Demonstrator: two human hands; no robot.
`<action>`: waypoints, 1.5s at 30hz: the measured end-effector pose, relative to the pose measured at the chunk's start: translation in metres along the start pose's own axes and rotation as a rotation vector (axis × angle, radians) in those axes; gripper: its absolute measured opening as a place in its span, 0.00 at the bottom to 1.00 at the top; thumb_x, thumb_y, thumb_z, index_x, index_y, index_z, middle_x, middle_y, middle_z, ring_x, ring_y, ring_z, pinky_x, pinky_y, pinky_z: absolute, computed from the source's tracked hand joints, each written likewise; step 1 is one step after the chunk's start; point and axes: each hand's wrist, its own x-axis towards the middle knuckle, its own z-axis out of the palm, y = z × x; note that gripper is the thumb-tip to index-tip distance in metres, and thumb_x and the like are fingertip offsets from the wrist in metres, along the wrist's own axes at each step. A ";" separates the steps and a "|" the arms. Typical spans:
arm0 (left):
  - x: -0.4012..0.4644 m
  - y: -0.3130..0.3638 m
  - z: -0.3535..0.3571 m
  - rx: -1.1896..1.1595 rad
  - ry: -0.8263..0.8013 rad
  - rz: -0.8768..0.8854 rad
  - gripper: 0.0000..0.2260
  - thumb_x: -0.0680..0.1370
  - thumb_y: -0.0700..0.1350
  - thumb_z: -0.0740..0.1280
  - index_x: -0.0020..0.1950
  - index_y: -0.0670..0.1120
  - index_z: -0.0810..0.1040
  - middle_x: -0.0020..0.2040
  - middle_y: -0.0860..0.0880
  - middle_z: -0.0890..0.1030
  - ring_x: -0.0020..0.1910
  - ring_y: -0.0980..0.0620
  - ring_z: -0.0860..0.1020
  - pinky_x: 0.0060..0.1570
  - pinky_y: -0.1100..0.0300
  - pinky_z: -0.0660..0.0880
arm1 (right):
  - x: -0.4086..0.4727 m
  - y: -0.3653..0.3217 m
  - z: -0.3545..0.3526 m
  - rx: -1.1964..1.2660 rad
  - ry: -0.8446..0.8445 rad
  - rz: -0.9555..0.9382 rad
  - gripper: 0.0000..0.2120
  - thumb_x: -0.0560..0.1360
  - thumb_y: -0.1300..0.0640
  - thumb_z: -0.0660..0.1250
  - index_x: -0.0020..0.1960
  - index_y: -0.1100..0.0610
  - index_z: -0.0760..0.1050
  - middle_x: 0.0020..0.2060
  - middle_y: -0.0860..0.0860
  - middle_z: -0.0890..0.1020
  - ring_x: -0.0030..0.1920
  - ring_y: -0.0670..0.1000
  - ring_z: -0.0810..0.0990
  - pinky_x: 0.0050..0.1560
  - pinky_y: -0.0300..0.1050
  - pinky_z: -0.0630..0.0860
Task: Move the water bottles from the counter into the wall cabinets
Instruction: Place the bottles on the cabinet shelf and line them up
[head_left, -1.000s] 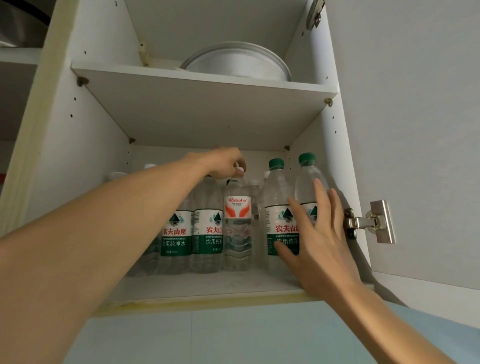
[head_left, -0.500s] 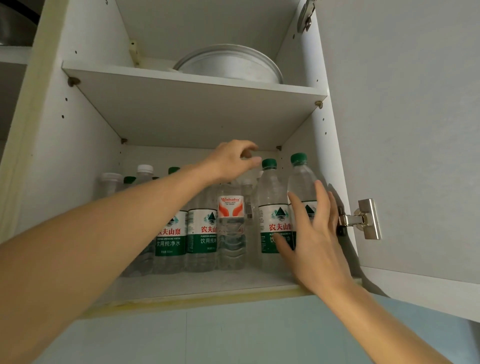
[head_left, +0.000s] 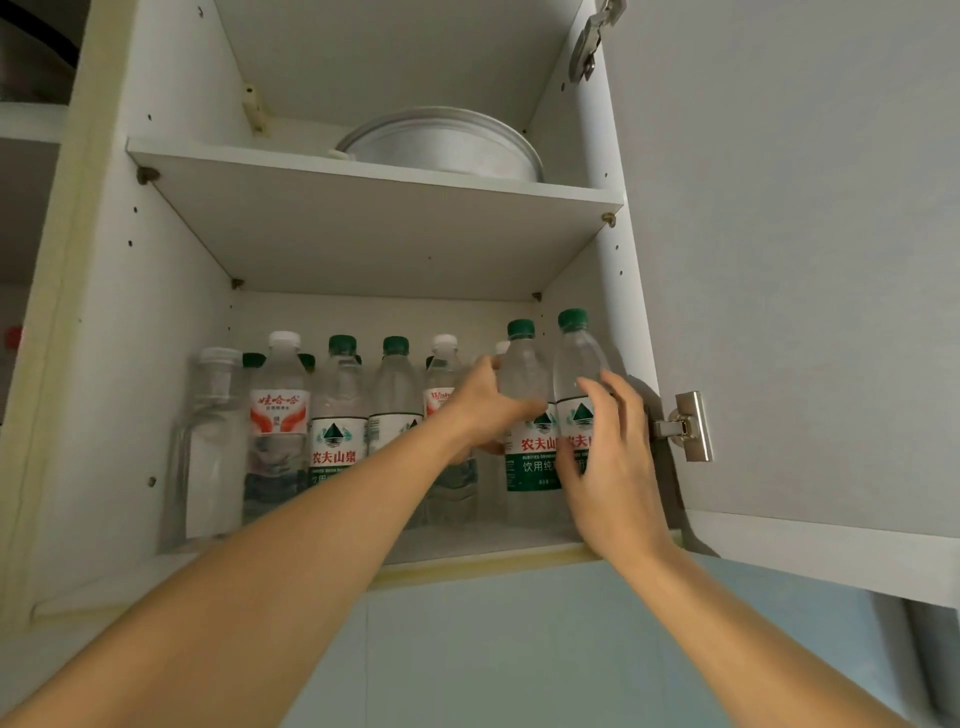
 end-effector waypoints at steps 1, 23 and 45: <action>-0.002 0.000 0.002 -0.018 0.012 -0.002 0.35 0.74 0.47 0.76 0.76 0.51 0.61 0.54 0.52 0.77 0.49 0.52 0.81 0.37 0.54 0.82 | 0.002 -0.004 -0.001 -0.027 -0.041 0.025 0.32 0.76 0.67 0.69 0.77 0.57 0.62 0.78 0.56 0.57 0.76 0.58 0.61 0.68 0.45 0.67; -0.078 -0.014 -0.115 0.131 0.215 -0.035 0.34 0.76 0.47 0.74 0.77 0.51 0.62 0.60 0.50 0.76 0.50 0.51 0.80 0.38 0.56 0.80 | 0.082 -0.056 -0.009 0.364 -0.473 0.541 0.38 0.66 0.59 0.82 0.71 0.54 0.68 0.58 0.54 0.81 0.56 0.56 0.82 0.59 0.58 0.80; -0.126 -0.042 -0.086 0.896 0.623 0.532 0.39 0.74 0.59 0.71 0.79 0.46 0.60 0.73 0.42 0.64 0.71 0.44 0.64 0.70 0.46 0.67 | 0.061 -0.031 0.036 0.093 -0.433 0.377 0.41 0.73 0.47 0.76 0.77 0.58 0.61 0.70 0.58 0.73 0.69 0.59 0.73 0.64 0.53 0.73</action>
